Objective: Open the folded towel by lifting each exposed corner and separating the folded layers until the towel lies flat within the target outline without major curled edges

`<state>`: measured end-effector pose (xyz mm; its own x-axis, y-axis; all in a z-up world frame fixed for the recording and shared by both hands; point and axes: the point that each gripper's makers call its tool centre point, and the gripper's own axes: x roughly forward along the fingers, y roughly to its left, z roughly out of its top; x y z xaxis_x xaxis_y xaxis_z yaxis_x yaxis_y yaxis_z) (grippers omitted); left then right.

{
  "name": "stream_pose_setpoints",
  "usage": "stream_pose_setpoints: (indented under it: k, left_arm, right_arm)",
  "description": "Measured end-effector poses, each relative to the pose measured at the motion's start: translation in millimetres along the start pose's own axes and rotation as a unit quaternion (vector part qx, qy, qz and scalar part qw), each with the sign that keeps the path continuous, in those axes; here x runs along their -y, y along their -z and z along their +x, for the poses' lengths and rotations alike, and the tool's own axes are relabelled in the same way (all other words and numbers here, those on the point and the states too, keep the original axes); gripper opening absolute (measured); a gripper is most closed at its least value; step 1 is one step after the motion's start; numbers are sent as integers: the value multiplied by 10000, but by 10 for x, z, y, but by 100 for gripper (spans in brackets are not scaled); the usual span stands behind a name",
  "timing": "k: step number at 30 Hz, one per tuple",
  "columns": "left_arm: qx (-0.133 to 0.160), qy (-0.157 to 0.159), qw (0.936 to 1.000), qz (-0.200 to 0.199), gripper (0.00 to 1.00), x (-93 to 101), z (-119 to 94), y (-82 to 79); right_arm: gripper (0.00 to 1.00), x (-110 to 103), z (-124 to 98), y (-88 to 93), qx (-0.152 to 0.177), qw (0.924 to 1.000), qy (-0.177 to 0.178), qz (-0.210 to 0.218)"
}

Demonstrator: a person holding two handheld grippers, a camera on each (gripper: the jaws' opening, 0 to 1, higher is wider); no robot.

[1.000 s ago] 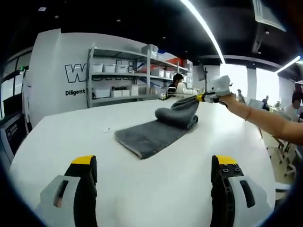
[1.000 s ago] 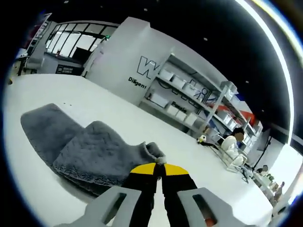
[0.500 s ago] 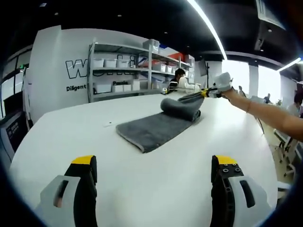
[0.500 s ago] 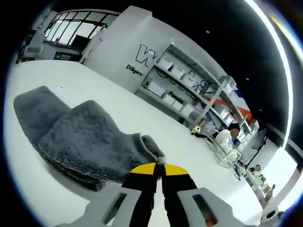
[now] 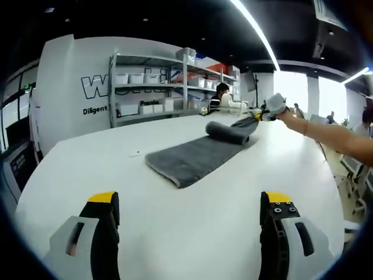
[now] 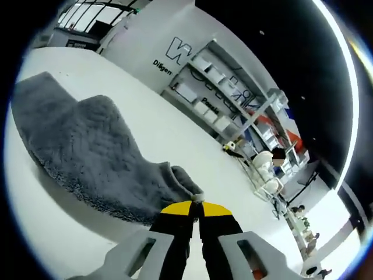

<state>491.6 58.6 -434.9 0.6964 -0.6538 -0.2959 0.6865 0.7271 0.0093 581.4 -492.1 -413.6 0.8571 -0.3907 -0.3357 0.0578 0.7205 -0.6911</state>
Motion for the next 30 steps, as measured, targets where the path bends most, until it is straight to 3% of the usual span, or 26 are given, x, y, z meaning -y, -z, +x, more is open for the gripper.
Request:
stream_pose_setpoints:
  k: [5,9,17,30]
  left_arm:
    - [26,-19,10000,74,99,1,-13,-17]
    - [-15,-105,9999,48,99,-47,-22,10]
    - [-81,-113,9998,148,99,-22,-13,40]
    - [49,-68,9998,159,99,13,-50,-36]
  right_arm:
    - [0,3,92,142,-113,9999,-22,-18]
    - [0,-5,190,255,-299,9990,-25,-324]
    - [0,43,334,513,-620,9967,16,-530]
    - [1,212,426,1168,-1207,9916,210,-421]
